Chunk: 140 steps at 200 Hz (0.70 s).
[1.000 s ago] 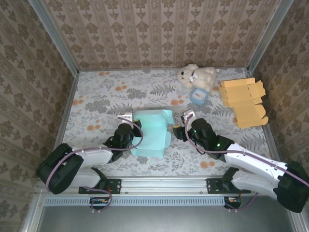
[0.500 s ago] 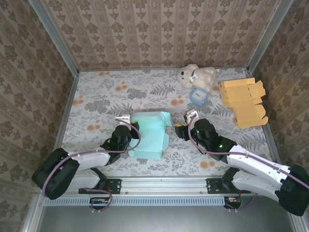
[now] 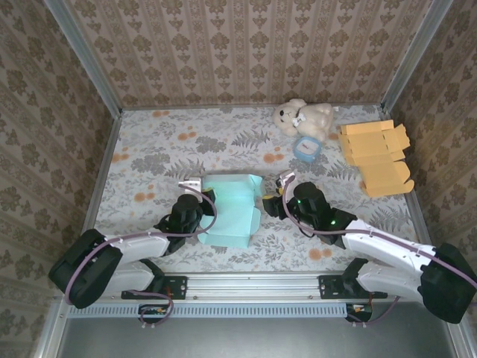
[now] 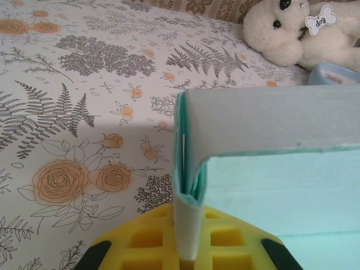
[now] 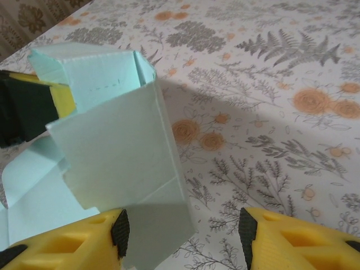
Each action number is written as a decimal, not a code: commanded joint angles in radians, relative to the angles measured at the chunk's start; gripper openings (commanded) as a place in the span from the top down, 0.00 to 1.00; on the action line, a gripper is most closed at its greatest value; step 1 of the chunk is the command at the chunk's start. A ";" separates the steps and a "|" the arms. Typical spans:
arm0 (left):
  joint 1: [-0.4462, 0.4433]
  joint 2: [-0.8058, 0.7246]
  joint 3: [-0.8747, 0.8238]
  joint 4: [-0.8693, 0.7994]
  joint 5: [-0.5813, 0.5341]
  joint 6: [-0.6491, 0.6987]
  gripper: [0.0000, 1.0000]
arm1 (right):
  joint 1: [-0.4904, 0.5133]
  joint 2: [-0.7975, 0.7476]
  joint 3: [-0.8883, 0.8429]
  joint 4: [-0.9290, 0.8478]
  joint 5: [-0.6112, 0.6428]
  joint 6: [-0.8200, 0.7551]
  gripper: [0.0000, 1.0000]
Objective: Fold the paper box
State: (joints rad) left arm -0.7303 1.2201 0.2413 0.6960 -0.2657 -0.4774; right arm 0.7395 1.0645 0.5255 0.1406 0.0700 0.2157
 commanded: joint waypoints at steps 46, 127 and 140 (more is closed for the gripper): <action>0.006 -0.050 -0.017 0.029 0.023 0.014 1.00 | -0.003 0.088 0.042 0.082 -0.080 0.028 0.44; 0.005 -0.066 -0.023 0.023 0.020 0.011 1.00 | 0.011 0.171 0.091 0.106 -0.108 0.040 0.46; 0.005 -0.064 -0.022 0.027 0.022 0.005 1.00 | 0.019 0.193 0.104 0.109 -0.108 0.042 0.46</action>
State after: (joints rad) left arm -0.7303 1.1748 0.2283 0.6949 -0.2596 -0.4751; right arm 0.7452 1.2224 0.5816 0.2157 -0.0177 0.2398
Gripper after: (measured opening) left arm 0.075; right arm 0.541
